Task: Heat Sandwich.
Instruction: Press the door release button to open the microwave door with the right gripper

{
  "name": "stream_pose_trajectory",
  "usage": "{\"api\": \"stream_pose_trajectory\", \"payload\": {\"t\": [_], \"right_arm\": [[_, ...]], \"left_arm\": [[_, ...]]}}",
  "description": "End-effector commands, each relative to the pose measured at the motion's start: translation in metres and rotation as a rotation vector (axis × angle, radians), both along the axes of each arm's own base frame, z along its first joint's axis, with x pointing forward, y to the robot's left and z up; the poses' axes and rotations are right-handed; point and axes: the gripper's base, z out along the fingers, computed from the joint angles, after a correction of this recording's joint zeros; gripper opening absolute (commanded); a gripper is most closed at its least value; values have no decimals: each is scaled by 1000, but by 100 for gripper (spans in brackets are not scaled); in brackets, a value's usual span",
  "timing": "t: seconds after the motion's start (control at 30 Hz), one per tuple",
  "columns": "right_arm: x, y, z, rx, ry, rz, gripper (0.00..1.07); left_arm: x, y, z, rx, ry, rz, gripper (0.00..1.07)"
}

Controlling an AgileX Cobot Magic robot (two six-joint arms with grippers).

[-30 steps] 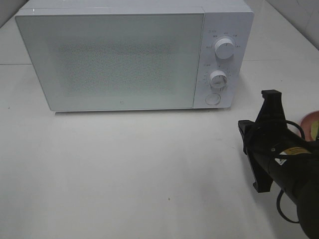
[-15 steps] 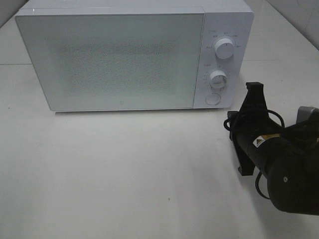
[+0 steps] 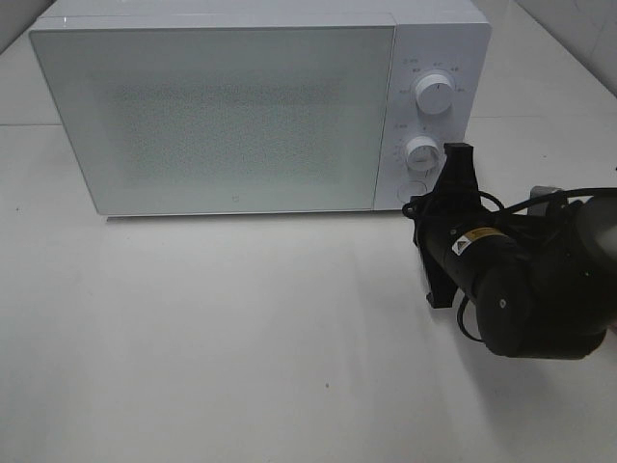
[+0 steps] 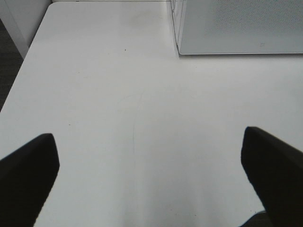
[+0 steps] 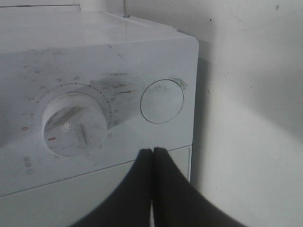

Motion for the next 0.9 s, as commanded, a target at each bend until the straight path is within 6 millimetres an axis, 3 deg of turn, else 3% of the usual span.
{"api": "stream_pose_trajectory", "payload": {"t": [0.03, 0.5, 0.9], "right_arm": [[10, 0, -1, 10, 3, -2, 0], [34, -1, -15, 6, 33, -9, 0], [52, -3, -13, 9, 15, -6, 0]], "left_arm": [[-1, 0, 2, 0, -1, -5, 100], [-1, 0, 2, 0, -1, -5, 100], [-1, 0, 2, 1, -1, -6, 100]]}}
